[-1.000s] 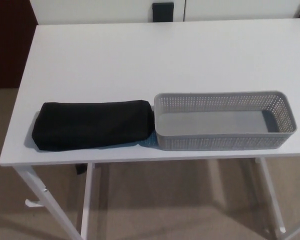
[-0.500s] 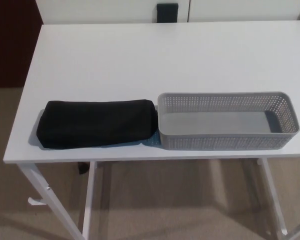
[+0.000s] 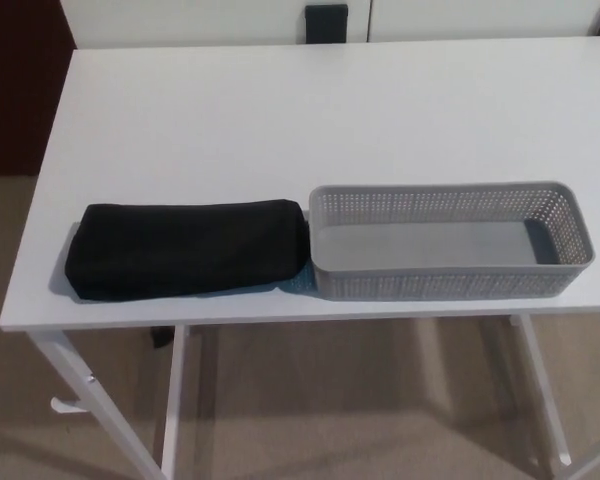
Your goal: The robot walk towards a table in front and pick up a black pencil case on the left hand side and put the pencil case into a small container on the right hand side
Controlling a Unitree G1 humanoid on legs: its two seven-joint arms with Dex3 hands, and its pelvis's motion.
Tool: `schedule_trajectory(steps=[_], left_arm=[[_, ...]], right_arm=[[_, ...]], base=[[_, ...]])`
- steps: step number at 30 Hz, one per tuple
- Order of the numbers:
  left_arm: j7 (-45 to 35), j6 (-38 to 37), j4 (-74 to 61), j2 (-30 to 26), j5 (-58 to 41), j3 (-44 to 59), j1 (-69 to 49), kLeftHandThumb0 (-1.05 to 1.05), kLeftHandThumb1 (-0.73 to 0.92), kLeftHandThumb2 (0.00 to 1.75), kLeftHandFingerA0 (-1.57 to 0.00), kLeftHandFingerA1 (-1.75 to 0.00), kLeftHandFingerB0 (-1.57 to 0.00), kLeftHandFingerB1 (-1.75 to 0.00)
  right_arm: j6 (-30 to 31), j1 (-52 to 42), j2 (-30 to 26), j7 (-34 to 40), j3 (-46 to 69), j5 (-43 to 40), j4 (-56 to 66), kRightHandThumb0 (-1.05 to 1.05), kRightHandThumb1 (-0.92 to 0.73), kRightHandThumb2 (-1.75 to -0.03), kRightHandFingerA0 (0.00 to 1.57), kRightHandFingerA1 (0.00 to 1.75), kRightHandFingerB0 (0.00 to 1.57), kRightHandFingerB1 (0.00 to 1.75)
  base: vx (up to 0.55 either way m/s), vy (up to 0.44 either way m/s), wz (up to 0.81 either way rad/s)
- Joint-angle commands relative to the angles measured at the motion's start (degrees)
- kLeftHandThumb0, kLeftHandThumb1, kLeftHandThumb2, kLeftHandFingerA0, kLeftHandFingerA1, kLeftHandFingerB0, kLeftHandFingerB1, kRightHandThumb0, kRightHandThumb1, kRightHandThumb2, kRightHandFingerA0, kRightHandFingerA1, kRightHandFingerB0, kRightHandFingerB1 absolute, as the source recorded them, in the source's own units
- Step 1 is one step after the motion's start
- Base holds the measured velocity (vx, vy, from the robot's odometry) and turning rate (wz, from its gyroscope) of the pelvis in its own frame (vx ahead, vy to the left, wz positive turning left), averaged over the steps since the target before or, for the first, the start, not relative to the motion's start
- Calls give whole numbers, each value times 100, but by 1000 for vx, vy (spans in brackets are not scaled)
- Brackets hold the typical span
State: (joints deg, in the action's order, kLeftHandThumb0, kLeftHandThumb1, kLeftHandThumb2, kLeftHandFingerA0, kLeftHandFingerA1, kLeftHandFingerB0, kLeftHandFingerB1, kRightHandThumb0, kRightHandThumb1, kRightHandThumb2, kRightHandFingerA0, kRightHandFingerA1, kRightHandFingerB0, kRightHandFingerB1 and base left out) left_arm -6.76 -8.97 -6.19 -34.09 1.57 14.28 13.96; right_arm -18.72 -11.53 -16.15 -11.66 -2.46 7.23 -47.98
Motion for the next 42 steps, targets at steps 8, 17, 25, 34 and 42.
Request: schedule_trajectory(steps=[8, 17, 25, 34, 42], left_arm=[[-2373, 1514, 1818, -467, 1274, -2788, 2118, -61, 39, 73, 0, 0, 0, -1], [-2507, 1681, 2590, -483, 1623, -3584, 2449, -66, 40, 76, 0, 0, 0, -1], [-2894, 2082, 2643, -524, 1998, -4009, 2614, -62, 39, 76, 0, 0, 0, -2], [-3058, 2231, 2617, -371, 2253, -4168, 2636, -62, 39, 74, 0, 0, 0, -1], [-3093, 2390, 2516, -118, 2459, -4256, 2583, -63, 40, 74, 0, 0, 0, 0]], right_arm=[[59, -84, -200, 15, 95, -16, -53, -59, -51, -59, 79, 49, 65, 46], [90, -167, -169, -51, 132, -59, 26, -57, -50, -58, 78, 49, 67, 46], [52, -130, -174, 15, 103, 9, -72, -59, -51, -59, 77, 48, 66, 45], [-17, -124, -177, 9, 113, -5, -145, -56, -55, -57, 77, 47, 70, 45], [-13, -165, -174, 117, 37, 108, -50, -55, -54, -57, 79, 47, 71, 45]], base=[[0, 0, 0], [0, 0, 0], [0, 0, 0], [0, 0, 0], [0, 0, 0]])
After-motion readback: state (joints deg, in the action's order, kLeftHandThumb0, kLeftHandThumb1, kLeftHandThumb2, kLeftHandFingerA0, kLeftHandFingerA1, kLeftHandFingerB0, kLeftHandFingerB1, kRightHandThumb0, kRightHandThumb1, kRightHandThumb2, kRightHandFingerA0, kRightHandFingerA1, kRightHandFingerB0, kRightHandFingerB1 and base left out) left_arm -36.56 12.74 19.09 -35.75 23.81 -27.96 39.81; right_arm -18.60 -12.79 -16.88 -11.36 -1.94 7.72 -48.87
